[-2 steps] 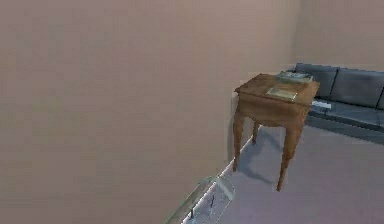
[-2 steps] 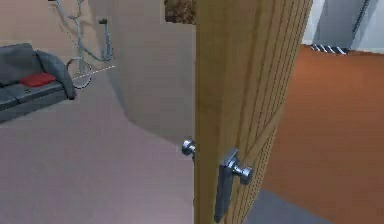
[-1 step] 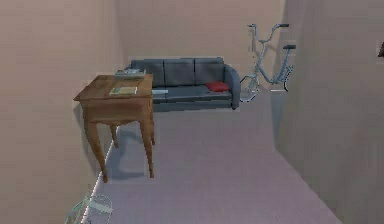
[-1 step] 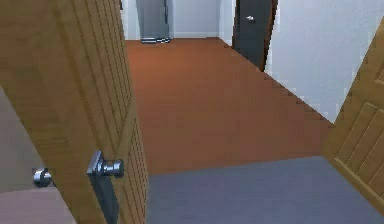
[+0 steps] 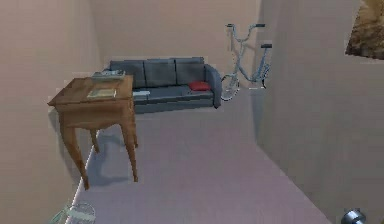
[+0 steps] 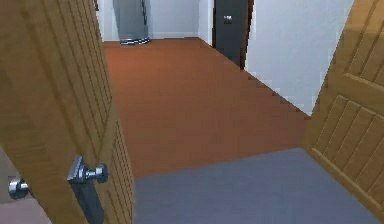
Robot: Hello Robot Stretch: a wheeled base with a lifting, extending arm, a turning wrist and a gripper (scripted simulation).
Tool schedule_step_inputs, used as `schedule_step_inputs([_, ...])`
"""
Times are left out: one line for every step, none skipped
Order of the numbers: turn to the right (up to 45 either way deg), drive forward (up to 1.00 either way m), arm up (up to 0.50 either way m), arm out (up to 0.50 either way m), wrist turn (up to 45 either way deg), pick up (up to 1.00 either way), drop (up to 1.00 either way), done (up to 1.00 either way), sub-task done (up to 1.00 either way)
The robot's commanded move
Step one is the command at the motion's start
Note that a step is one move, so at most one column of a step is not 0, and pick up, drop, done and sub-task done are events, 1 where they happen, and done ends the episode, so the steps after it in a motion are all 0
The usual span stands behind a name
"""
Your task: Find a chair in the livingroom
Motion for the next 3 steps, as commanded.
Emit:
schedule_step_inputs([0.0,0.5,0.0,0.0,0.0,0.0,0.0,0.0,0.0])
schedule_step_inputs([9.0,0.0,0.0,0.0,0.0,0.0,0.0,0.0,0.0])
schedule_step_inputs([0.0,1.0,0.0,0.0,0.0,0.0,0.0,0.0,0.0])
